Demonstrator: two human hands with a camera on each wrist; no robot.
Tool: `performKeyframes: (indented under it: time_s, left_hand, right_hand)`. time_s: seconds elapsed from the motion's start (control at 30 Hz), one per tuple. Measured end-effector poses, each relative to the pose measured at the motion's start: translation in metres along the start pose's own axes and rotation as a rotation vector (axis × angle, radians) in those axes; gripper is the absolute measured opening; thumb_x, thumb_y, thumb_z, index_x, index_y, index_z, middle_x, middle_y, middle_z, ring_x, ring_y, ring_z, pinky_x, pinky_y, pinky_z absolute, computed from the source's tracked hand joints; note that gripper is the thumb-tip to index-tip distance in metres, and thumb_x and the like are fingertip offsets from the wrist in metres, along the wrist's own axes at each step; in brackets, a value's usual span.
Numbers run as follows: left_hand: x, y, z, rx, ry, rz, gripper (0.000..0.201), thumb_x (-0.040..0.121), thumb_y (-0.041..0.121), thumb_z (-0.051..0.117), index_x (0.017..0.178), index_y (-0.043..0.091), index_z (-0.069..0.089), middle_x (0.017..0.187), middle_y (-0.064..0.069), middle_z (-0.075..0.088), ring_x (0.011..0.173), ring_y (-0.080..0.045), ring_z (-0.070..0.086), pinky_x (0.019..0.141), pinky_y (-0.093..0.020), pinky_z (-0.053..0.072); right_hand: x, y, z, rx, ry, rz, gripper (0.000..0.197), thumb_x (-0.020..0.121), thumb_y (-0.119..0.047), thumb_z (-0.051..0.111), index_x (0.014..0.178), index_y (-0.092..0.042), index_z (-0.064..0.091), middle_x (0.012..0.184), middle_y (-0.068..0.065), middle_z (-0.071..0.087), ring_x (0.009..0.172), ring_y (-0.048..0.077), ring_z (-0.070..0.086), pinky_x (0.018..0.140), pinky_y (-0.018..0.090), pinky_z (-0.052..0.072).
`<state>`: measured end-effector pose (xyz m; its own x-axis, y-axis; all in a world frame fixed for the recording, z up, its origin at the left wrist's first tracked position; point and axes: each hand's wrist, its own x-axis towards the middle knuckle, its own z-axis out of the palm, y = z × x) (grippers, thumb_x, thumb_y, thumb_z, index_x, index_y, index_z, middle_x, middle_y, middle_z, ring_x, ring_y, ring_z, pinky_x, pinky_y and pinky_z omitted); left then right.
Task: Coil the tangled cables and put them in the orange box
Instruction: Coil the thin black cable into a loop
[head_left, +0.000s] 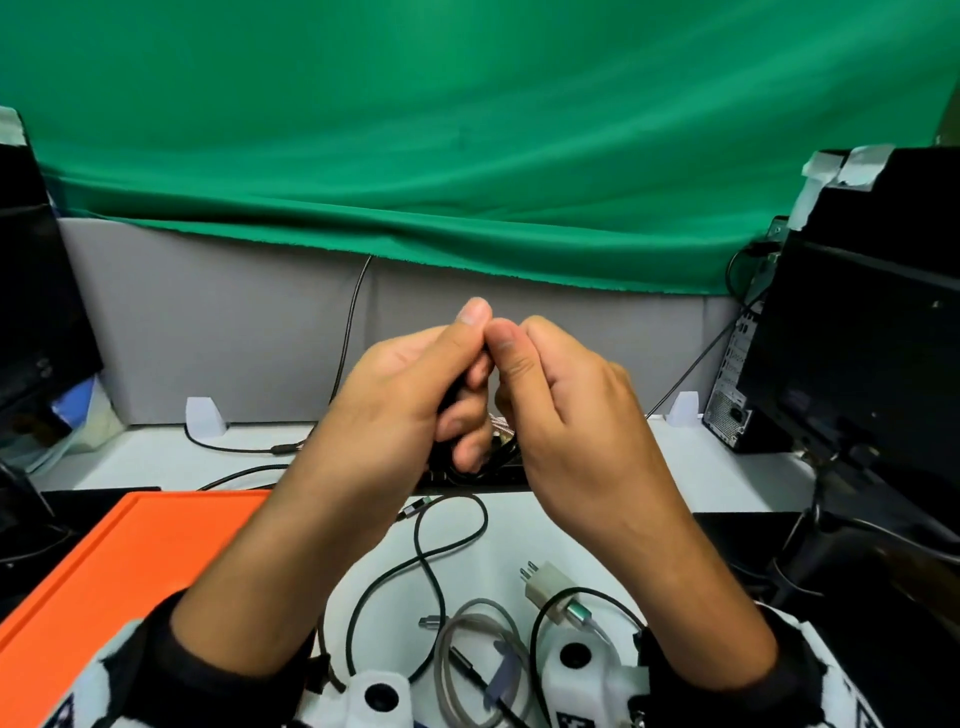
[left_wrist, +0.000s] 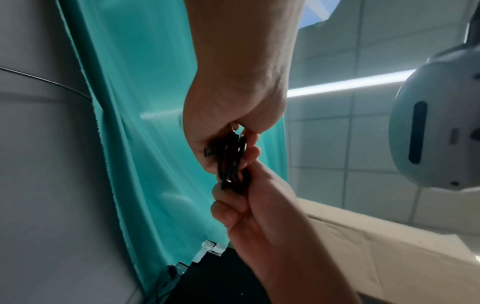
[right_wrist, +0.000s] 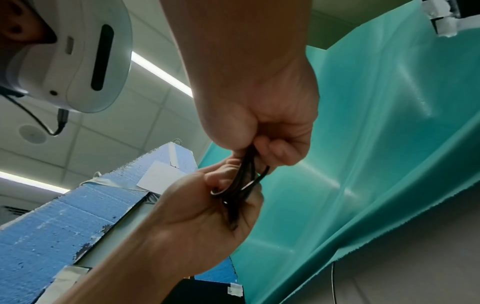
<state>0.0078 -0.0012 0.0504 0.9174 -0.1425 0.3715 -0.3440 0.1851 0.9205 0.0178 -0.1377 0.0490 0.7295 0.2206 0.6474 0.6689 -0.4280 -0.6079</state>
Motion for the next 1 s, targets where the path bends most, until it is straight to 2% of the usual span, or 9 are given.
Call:
performKeyframes:
  time_s: [0.17,0.27,0.37,0.47,0.57,0.7,0.8,0.87,1.0]
  left_hand:
    - [0.002,-0.003,-0.005,0.463,0.103,0.245,0.060,0.102,0.054,0.040,0.066,0.007,0.048,0.051,-0.002,0.045,0.053,-0.021,0.037,0.051,-0.029,0.033]
    - [0.002,-0.004,-0.011,0.589,0.079,0.296,0.067,0.103,0.055,0.036,0.073,-0.001,0.056,0.056,-0.008,0.058,0.054,-0.024,0.045,0.054,-0.036,0.038]
    - [0.003,-0.003,-0.017,0.630,0.058,0.247,0.067,0.102,0.058,0.036,0.074,0.000,0.056,0.059,-0.015,0.055,0.056,-0.031,0.044,0.056,-0.045,0.038]
    - [0.003,0.002,-0.021,0.699,0.098,0.257,0.059,0.097,0.063,0.041,0.068,0.012,0.049,0.054,0.005,0.041,0.052,-0.014,0.036,0.051,-0.032,0.031]
    - [0.005,0.004,-0.027,0.771,0.172,0.251,0.057,0.092,0.065,0.054,0.069,0.012,0.053,0.050,0.011,0.038,0.048,-0.006,0.033,0.047,-0.020,0.027]
    - [0.005,0.013,-0.043,0.634,0.093,0.105,0.038,0.095,0.042,0.066,0.073,0.011,0.061,0.055,0.002,0.046,0.053,-0.014,0.039,0.052,-0.029,0.031]
    - [0.000,0.023,-0.048,0.450,-0.054,0.012,0.015,0.090,0.021,0.065,0.081,0.011,0.071,0.067,-0.007,0.065,0.058,-0.020,0.057,0.054,-0.027,0.049]
    - [-0.002,0.025,-0.049,0.377,-0.091,-0.004,0.016,0.083,0.018,0.067,0.085,0.003,0.071,0.069,-0.008,0.069,0.059,-0.019,0.064,0.055,-0.026,0.056]
    - [0.000,0.021,-0.041,0.341,-0.056,0.012,0.010,0.076,0.018,0.074,0.076,0.009,0.070,0.065,-0.008,0.067,0.056,-0.020,0.066,0.054,-0.026,0.057]
  right_hand:
    - [0.002,0.001,-0.004,0.106,-0.045,0.034,0.051,0.104,-0.050,0.042,0.069,-0.014,0.049,0.059,-0.002,0.054,0.054,0.009,0.044,0.056,0.029,0.035]
    - [0.003,0.001,-0.005,0.511,-0.193,0.142,0.048,0.100,-0.049,0.045,0.068,-0.014,0.050,0.058,-0.006,0.055,0.063,0.013,0.052,0.066,0.026,0.043]
    - [0.003,-0.001,-0.004,0.797,-0.304,0.233,0.039,0.096,-0.047,0.045,0.072,-0.016,0.044,0.054,-0.006,0.046,0.066,0.020,0.054,0.070,0.026,0.045]
    - [0.004,0.002,0.002,0.641,-0.242,0.235,0.040,0.106,-0.042,0.040,0.074,-0.017,0.039,0.053,-0.007,0.036,0.057,0.019,0.048,0.065,0.027,0.040]
    - [0.002,0.006,0.011,0.320,-0.119,0.148,0.045,0.107,-0.044,0.037,0.070,-0.020,0.040,0.053,-0.007,0.042,0.052,0.015,0.042,0.056,0.036,0.038]
    - [-0.001,0.005,0.015,-0.004,-0.011,0.050,0.044,0.107,-0.045,0.035,0.073,-0.017,0.038,0.063,0.010,0.048,0.058,0.022,0.044,0.059,0.047,0.040]
    - [-0.001,0.004,0.013,-0.091,0.050,0.015,0.040,0.105,-0.045,0.033,0.072,-0.024,0.031,0.056,0.003,0.044,0.059,0.023,0.045,0.056,0.040,0.036]
    - [-0.001,0.006,0.012,-0.120,0.065,0.009,0.039,0.105,-0.046,0.033,0.072,-0.027,0.029,0.053,-0.002,0.042,0.059,0.022,0.045,0.056,0.037,0.035]
    - [0.000,0.006,0.012,-0.123,0.079,0.000,0.038,0.105,-0.045,0.033,0.072,-0.026,0.030,0.054,-0.001,0.042,0.058,0.021,0.044,0.056,0.035,0.035]
